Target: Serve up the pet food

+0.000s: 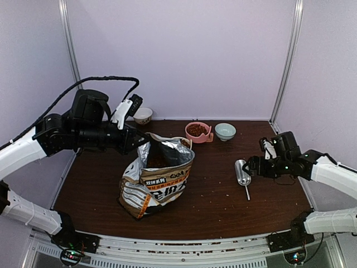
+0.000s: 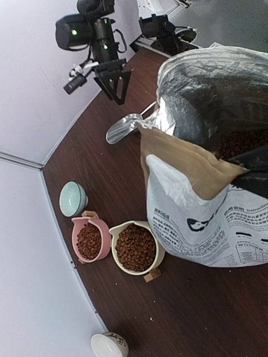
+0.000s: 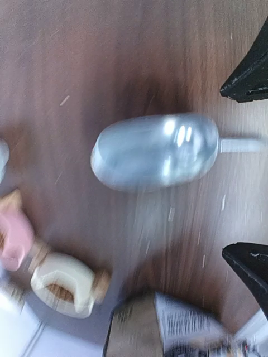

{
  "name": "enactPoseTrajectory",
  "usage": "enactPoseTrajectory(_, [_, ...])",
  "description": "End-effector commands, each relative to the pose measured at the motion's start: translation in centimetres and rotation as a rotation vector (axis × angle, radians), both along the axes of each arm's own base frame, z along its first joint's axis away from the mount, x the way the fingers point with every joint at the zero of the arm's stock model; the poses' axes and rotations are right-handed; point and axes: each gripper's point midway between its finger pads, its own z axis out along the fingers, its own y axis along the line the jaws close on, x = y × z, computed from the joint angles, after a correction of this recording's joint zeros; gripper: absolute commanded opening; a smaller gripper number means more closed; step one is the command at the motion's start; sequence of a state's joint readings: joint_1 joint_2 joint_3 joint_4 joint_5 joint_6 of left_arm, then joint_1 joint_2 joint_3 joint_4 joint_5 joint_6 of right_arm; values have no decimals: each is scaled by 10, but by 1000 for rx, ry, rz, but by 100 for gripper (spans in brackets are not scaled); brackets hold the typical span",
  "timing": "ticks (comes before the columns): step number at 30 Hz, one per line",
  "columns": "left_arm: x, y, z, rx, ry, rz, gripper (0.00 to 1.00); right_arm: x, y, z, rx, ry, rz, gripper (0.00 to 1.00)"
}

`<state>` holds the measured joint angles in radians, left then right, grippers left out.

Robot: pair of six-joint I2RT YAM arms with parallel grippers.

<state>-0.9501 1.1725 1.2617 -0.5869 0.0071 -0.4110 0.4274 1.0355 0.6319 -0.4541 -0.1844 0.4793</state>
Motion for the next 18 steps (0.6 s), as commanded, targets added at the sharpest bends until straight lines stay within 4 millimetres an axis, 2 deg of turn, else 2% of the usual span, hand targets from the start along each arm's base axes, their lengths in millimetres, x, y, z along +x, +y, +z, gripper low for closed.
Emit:
enactPoseTrajectory(1, [-5, -5, 41, -139, -68, -26, 0, -10, 59, 95, 299, -113, 102, 88])
enactPoseTrajectory(6, [-4, -8, 41, -140, -62, -34, 0, -40, 125, 166, 443, -135, 218, 81])
enactPoseTrajectory(9, [-5, -9, 41, -140, -58, -40, 0, -53, 160, 191, 469, -139, 272, 76])
enactPoseTrajectory(13, [-6, -9, 39, -135, -54, -44, 0, -66, 207, 200, 455, -105, 340, 73])
enactPoseTrajectory(16, [-6, -9, 37, -131, -52, -43, 0, -67, 223, 189, 351, -79, 339, 70])
enactPoseTrajectory(18, [-6, -8, 37, -129, -52, -43, 0, -66, 228, 179, 284, -66, 332, 62])
